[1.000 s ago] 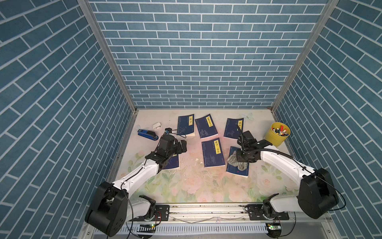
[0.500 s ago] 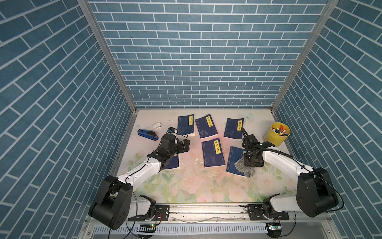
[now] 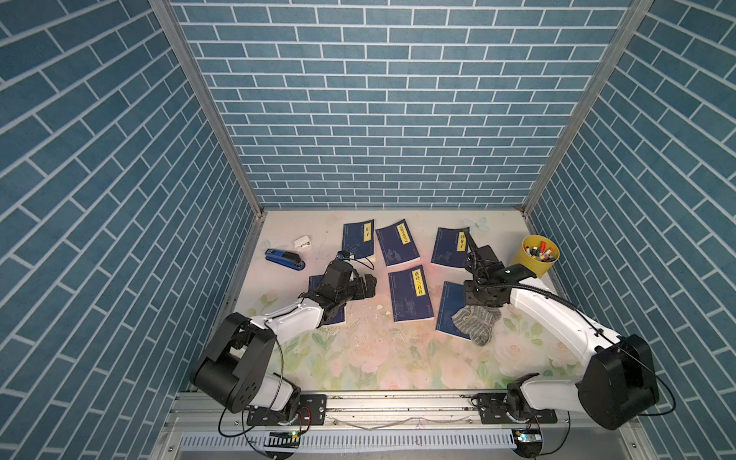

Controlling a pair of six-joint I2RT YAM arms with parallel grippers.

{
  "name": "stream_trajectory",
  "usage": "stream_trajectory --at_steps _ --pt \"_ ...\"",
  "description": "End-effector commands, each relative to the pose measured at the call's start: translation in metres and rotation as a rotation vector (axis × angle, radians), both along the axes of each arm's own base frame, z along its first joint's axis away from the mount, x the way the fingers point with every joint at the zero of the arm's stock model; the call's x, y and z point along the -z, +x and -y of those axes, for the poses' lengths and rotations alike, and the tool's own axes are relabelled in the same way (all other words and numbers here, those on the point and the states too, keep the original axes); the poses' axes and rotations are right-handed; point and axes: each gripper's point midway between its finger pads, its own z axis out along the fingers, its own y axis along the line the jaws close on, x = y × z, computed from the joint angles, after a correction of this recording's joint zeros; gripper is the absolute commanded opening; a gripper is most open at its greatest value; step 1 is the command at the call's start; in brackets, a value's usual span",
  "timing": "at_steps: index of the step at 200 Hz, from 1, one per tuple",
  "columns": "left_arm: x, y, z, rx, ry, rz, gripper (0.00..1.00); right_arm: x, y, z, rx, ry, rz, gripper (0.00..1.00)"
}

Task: Wipe the cover of the book
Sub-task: Place the cleaning item on the book, then pick up the book from the center of the board.

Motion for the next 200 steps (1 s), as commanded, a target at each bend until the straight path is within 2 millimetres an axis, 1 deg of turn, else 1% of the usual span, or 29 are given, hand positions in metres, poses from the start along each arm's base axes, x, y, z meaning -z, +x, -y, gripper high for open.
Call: stream_trajectory --at_steps 1,15,38,52,76,96,118,160,174,200 --pt "-0.006 0.008 0.015 -0.002 -0.027 0.019 0.98 0.012 0.006 -0.048 -0.117 0.102 -0.029 0.41" --pt "0.001 0.005 0.024 0.009 -0.022 0.001 0.97 0.023 0.010 -0.071 -0.169 0.112 -0.045 0.41" --pt "0.012 0.001 0.039 0.024 -0.012 -0.027 0.96 0.039 0.019 -0.098 -0.216 0.124 -0.067 0.41" --pt "0.018 -0.002 0.047 0.036 -0.014 -0.044 0.95 0.047 0.024 -0.107 -0.224 0.135 -0.076 0.40" --pt "0.027 -0.006 0.056 0.045 -0.018 -0.067 0.94 0.056 0.033 -0.115 -0.224 0.137 -0.093 0.39" --pt "0.035 -0.010 0.062 0.056 -0.030 -0.091 0.92 0.070 0.035 -0.118 -0.223 0.126 -0.125 0.35" --pt "0.044 -0.014 0.068 0.058 -0.036 -0.122 0.90 0.084 0.035 -0.115 -0.202 0.099 -0.150 0.29" --pt "0.055 -0.021 0.077 0.085 -0.057 -0.152 0.87 0.102 0.025 -0.111 -0.169 0.099 -0.199 0.19" --pt "0.052 -0.025 0.090 0.142 -0.111 -0.155 0.86 0.108 0.020 -0.110 -0.162 0.109 -0.214 0.18" --pt "0.044 -0.032 0.114 0.246 -0.222 -0.159 0.83 0.116 0.012 -0.108 -0.151 0.109 -0.232 0.17"
